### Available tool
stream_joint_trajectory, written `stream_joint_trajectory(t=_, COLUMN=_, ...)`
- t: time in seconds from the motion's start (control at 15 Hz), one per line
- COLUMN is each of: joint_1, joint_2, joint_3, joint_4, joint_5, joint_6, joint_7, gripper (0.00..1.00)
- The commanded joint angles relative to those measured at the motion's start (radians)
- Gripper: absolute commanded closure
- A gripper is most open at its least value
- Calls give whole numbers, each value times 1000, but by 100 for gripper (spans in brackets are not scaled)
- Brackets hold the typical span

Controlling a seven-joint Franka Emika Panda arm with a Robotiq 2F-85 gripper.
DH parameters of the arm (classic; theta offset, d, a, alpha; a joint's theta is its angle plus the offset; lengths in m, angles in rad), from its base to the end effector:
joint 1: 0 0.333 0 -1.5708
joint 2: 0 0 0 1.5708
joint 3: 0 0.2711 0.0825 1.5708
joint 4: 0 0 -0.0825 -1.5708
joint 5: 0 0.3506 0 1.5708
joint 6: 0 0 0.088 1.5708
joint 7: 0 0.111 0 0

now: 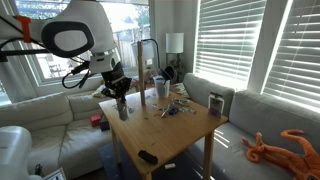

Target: Move the bag to the right

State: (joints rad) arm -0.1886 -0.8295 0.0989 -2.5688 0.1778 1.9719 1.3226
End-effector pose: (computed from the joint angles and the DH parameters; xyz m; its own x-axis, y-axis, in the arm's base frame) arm 0.3277 -0.0149 0.5106 0.0896 -0.9950 -0.0434 -0.9666 -0.0764 -0.2447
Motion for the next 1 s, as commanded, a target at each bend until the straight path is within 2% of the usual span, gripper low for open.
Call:
stream_joint_trajectory(t=0.0, joint_1=-70, joint_2=2, joint_3=-50, joint_4=16, joint_5=-68, joint_6=40, joint_7=-21, gripper=99)
stream_joint_trajectory(t=0.4, joint_1=-175, joint_2=68, joint_3=-138, joint_4=74, joint_5=-156, joint_6=140, joint_7=-104, gripper=99)
stream_joint_trajectory(t=0.47, joint_1=-157, joint_2=34, joint_3=-121, joint_4=30, joint_5=-132, joint_6=126, joint_7=-89, gripper=99)
stream_joint_trajectory(t=0.8, joint_1=-161, joint_2=46, joint_3=-121, joint_4=33, joint_5=-134, joint_6=128, joint_7=-96, gripper=99)
stream_joint_trajectory(t=0.93, joint_1=-159, joint_2=55, joint_3=-163, joint_4=38, joint_5=-157, joint_6=141, joint_7=-186, gripper=99)
